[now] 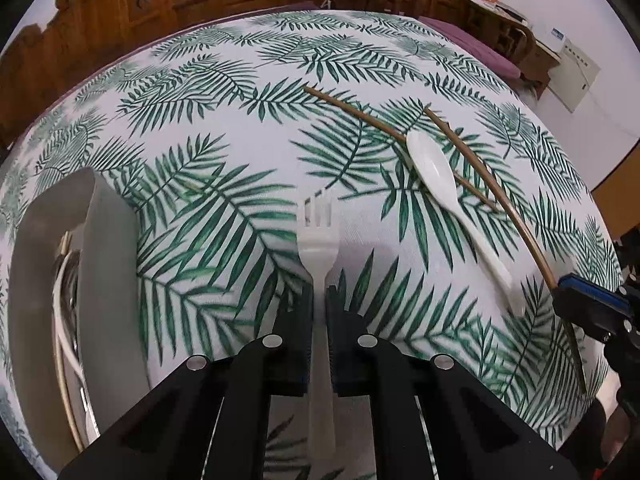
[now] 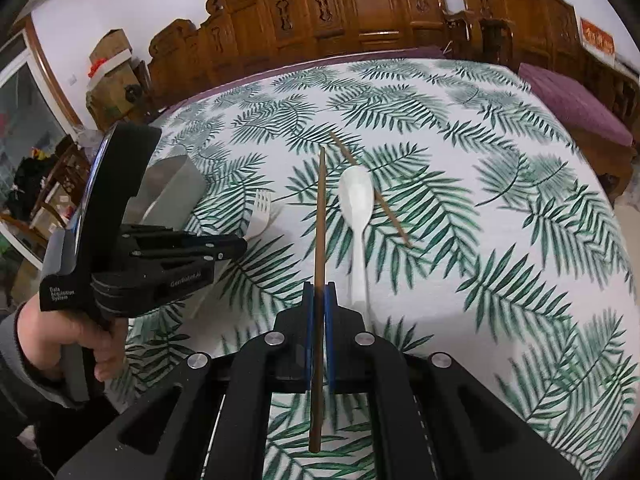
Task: Organize utensils
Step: 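Grasp and lift a fork with the left tool while the right tool holds the chopstick, then lower the fork into the grey tray and open the left tool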
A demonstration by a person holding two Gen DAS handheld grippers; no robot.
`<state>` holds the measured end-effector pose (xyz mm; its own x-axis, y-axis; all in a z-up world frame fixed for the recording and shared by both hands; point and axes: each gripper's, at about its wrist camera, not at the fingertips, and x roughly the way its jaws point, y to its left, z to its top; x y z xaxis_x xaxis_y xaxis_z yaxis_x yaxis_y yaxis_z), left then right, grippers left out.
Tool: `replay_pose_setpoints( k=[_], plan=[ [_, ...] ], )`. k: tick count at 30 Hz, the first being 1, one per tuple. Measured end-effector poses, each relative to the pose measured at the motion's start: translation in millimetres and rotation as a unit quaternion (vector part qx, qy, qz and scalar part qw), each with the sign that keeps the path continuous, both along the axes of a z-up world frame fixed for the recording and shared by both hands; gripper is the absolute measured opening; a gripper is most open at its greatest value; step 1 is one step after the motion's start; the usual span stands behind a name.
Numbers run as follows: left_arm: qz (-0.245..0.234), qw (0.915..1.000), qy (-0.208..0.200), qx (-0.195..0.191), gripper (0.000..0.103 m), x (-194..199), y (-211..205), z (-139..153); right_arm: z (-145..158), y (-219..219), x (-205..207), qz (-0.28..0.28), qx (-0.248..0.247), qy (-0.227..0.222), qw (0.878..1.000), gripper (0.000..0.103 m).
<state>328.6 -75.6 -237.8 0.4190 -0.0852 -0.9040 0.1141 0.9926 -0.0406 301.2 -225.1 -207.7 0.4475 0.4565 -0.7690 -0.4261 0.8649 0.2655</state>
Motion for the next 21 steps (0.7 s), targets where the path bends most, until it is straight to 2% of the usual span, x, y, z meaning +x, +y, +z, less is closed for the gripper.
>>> replay_pose_setpoints(
  k=[8, 21],
  plan=[
    [-0.01, 0.9999, -0.011, 0.005, 0.005, -26, 15, 24, 3, 11, -7, 0.014, -0.001, -0.004, 1.0, 0.006],
    [-0.012, 0.9978, -0.063, -0.019, 0.005, -57, 59, 80, 38, 35, -21, 0.016, -0.006, -0.022, 1.0, 0.006]
  ],
)
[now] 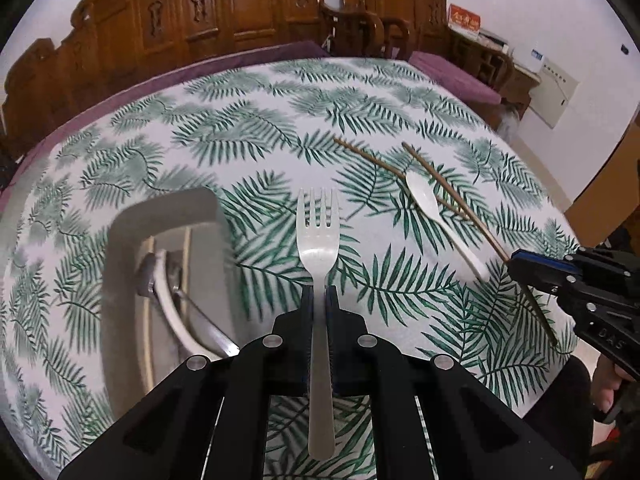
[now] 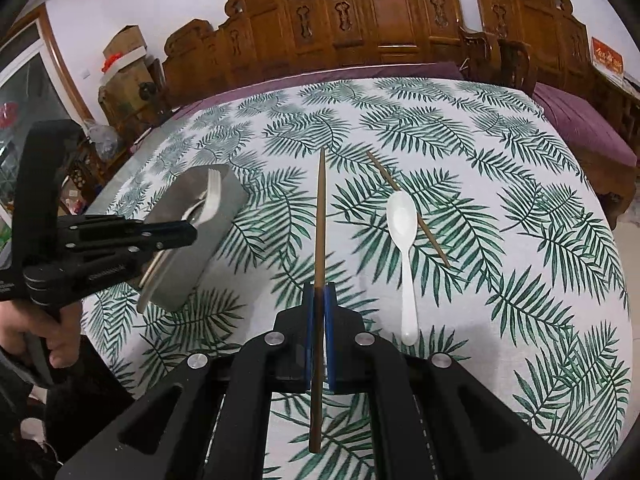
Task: Organize utensils
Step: 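Lower the fork into the grey tray and open the left tool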
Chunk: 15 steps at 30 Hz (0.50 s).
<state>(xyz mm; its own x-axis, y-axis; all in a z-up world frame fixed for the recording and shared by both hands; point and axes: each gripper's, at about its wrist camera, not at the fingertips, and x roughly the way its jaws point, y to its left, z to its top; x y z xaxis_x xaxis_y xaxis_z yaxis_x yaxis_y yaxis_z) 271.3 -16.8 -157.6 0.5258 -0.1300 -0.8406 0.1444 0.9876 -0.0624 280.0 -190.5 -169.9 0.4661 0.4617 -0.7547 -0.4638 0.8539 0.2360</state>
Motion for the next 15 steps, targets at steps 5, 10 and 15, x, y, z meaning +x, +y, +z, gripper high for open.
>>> replay_pose_setpoints(
  k=[5, 10, 15],
  plan=[
    [0.006, 0.9999, -0.007, -0.014, 0.005, -7, 21, 13, 8, 8, 0, -0.001, 0.001, 0.008, 1.0, 0.006],
    [0.017, 0.9996, -0.013, -0.02, 0.005, -5, 46, 21, 19, 20, 3, 0.007, 0.002, 0.007, 1.0, 0.006],
    [0.03, 0.9992, -0.006, -0.024, 0.005, 3, 69, 13, 19, 35, 10, 0.012, 0.003, 0.01, 1.0, 0.006]
  ],
)
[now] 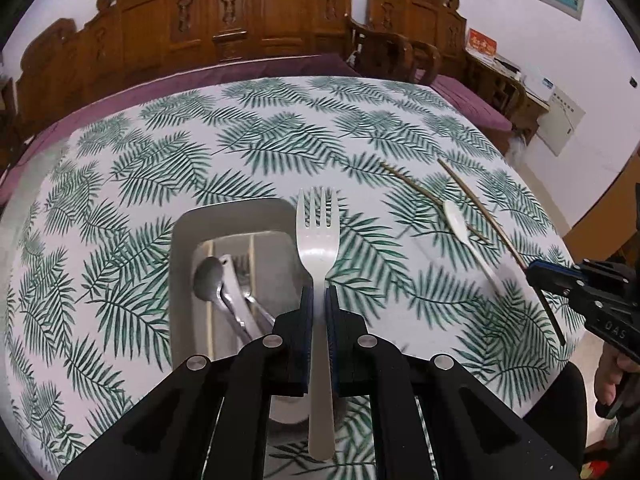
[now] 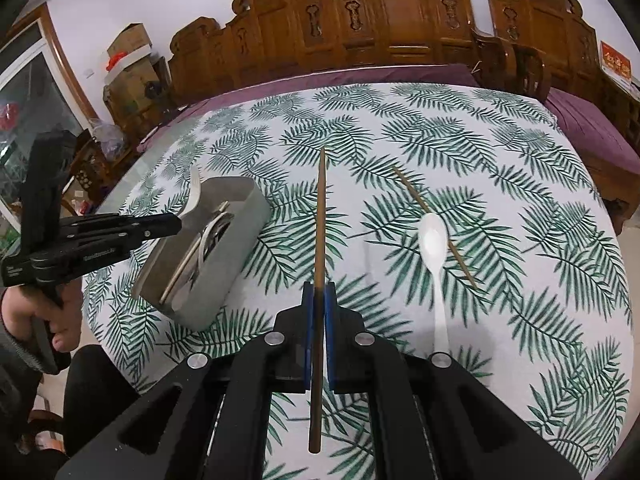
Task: Organize utensils
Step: 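Lower the fork into the grey tray and open the left tool, then lower the dark chopstick into the grey tray and open the right tool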
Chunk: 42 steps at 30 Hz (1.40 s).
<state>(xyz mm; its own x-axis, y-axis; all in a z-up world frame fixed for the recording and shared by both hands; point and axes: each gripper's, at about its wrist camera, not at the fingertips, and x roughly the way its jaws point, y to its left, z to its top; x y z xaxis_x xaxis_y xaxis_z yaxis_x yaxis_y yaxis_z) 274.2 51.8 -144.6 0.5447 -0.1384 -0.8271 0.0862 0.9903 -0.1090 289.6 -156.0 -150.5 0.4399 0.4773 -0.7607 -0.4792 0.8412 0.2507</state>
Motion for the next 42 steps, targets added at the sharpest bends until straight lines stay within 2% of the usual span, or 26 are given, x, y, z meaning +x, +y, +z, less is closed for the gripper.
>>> replay_pose_setpoints(
  k=[10, 16, 19, 22, 26, 32, 37, 39, 41, 42],
  plan=[
    [0.021, 0.999, 0.039, -0.008, 0.005, 29, 27, -44, -19, 28, 8, 0.018, -0.01, 0.018, 1.0, 0.006],
    [0.023, 0.9983, 0.053, -0.007, 0.005, 41, 23, -60, -22, 32, 10, 0.018, -0.011, 0.021, 1.0, 0.006],
    [0.019, 0.9984, 0.052, 0.007, 0.009, 43, 20, -62, -21, 35, 10, 0.019, -0.012, 0.021, 1.0, 0.006],
    [0.016, 0.9987, 0.048, 0.009, 0.019, 38, 23, -56, -17, 40, 8, 0.023, -0.011, 0.016, 1.0, 0.006],
    [0.024, 0.9993, 0.03, 0.003, 0.022, 20, 37, -38, -9, 51, 4, 0.028, 0.0, 0.013, 1.0, 0.006],
    [0.046, 0.9989, 0.002, -0.006, 0.032, -16, 64, -11, -4, 87, -4, 0.051, 0.011, 0.011, 0.999, 0.006],
    [0.058, 0.9982, -0.015, 0.006, 0.036, -39, 81, 6, -9, 117, -2, 0.063, 0.028, 0.026, 0.997, 0.006],
    [0.06, 0.998, -0.019, 0.007, 0.05, -46, 86, 11, -12, 129, 0, 0.066, 0.033, 0.033, 0.997, 0.006],
    [0.065, 0.9975, -0.028, 0.01, 0.05, -52, 92, 17, -16, 139, 3, 0.067, 0.031, 0.038, 0.997, 0.006],
    [0.067, 0.9973, -0.029, 0.011, 0.055, -55, 95, 18, -18, 145, 4, 0.068, 0.029, 0.041, 0.996, 0.006]
  ],
)
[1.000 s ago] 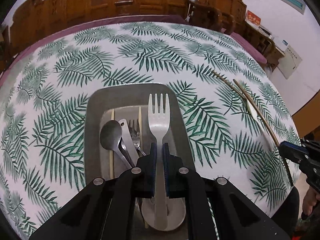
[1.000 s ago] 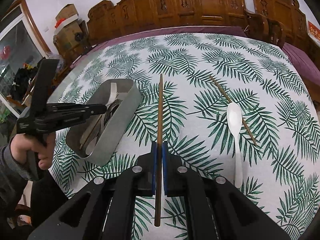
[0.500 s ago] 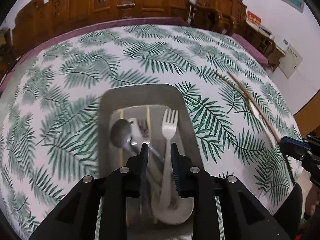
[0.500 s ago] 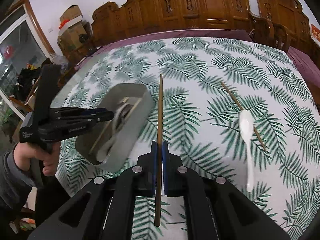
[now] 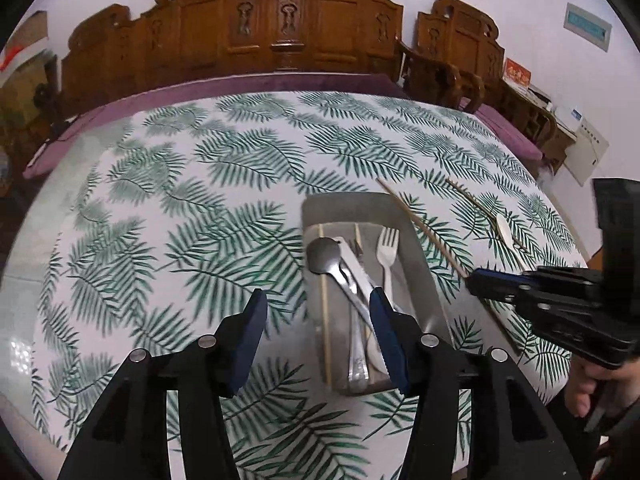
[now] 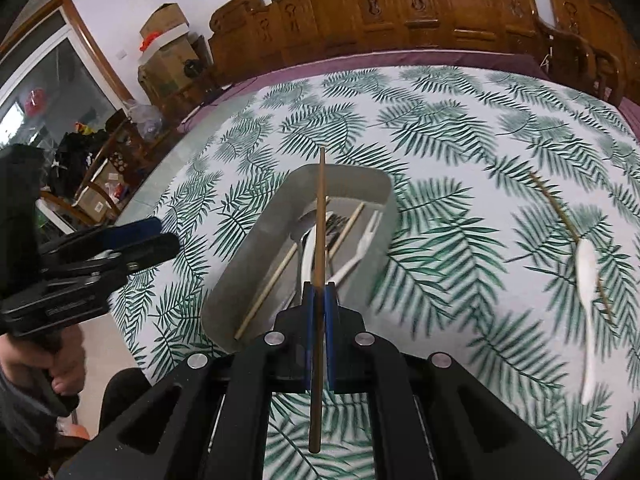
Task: Organize utensils
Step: 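Lower the dark chopstick into the grey tray and open the right tool, then raise the open right tool away from the tray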
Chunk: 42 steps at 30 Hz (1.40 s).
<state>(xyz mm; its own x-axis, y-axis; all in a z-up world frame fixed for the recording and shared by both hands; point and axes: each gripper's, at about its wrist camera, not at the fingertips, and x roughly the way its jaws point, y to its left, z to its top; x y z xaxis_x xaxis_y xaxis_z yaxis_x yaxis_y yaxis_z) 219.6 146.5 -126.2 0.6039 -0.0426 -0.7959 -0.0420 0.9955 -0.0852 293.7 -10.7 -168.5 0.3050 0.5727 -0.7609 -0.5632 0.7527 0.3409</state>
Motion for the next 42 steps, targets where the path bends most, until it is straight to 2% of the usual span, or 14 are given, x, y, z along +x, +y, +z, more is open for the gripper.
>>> replay_pose_setpoints(
  k=[2, 6, 14, 21, 26, 32, 42],
  plan=[
    [0.004, 1.0, -0.007, 0.001, 0.07, -6, 5, 4, -3, 9, 2, 0.001, -0.004, 0.004, 1.0, 0.006],
    [0.01, 0.9999, -0.01, 0.0, 0.075, -13, 12, 5, -10, 28, 7, 0.0, -0.012, 0.013, 1.0, 0.006],
    [0.016, 0.9998, -0.01, -0.001, 0.075, -20, 16, 4, -31, 54, 13, -0.013, -0.034, 0.039, 0.999, 0.006],
    [0.015, 0.9998, -0.01, 0.001, 0.075, -23, 17, 5, -43, 62, 23, -0.027, -0.013, 0.071, 0.997, 0.006],
    [0.017, 0.9998, -0.012, 0.005, 0.075, -25, 18, 8, -40, 65, 22, -0.013, 0.019, 0.071, 0.997, 0.01],
    [0.016, 0.9998, -0.014, 0.003, 0.075, -23, 12, 11, -22, 50, 22, -0.002, 0.019, 0.036, 0.999, 0.01],
    [-0.002, 0.9998, -0.021, -0.002, 0.075, -17, -19, 15, 11, -36, 11, -0.014, -0.021, -0.052, 0.998, 0.01]
  ],
)
